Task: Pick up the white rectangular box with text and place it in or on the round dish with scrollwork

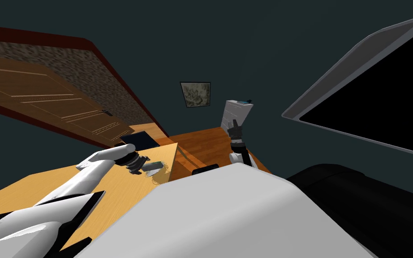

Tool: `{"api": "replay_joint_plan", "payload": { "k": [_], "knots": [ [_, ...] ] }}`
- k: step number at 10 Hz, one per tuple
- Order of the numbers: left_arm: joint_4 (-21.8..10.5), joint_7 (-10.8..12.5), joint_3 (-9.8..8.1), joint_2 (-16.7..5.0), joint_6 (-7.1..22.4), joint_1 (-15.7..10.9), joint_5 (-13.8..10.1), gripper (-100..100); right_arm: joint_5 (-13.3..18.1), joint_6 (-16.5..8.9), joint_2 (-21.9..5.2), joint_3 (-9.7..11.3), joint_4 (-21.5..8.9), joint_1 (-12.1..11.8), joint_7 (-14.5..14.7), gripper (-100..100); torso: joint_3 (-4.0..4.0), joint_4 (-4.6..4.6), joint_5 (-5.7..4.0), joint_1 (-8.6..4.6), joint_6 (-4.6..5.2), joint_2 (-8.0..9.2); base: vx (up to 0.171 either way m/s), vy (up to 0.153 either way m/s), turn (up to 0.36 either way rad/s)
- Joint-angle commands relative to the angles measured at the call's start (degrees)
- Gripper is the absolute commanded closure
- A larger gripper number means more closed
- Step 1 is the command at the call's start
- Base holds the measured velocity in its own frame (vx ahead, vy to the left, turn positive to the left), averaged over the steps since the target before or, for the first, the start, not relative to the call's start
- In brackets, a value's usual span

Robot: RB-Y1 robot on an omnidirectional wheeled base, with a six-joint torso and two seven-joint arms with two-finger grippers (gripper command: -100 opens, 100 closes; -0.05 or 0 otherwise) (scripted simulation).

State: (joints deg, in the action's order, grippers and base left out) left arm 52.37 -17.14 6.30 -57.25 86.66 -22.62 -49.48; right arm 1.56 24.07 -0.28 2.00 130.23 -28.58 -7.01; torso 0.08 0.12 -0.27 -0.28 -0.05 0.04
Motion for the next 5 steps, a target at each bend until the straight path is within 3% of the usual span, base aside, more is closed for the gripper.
{"api": "replay_joint_plan", "payload": {
  "k": [1,4,5],
  "knots": [
    [0.59,-0.36,-0.1,-1.64,2.09,-0.79,-1.15,-100,0.0,0.0,0.0,0.0,0.0,0.0,0.0,0,0.0,0.0,0.0,0.0,0.0,0.0,0.009,-0.016,0.03],
    [2.16,-0.51,-0.28,-4.06,5.13,-1.68,-2.87,-100,0.0,0.0,0.0,0.0,0.0,0.0,0.0,0,0.0,0.0,-0.01,-0.03,0.0,0.0,0.006,-0.015,0.018],
    [2.81,-0.11,-0.51,-3.68,4.53,-0.78,-2.66,-100,0.0,0.0,0.0,0.0,0.0,0.0,0.0,0,0.0,0.0,0.0,-0.03,0.0,0.0,0.004,-0.006,0.007]
  ]
}}
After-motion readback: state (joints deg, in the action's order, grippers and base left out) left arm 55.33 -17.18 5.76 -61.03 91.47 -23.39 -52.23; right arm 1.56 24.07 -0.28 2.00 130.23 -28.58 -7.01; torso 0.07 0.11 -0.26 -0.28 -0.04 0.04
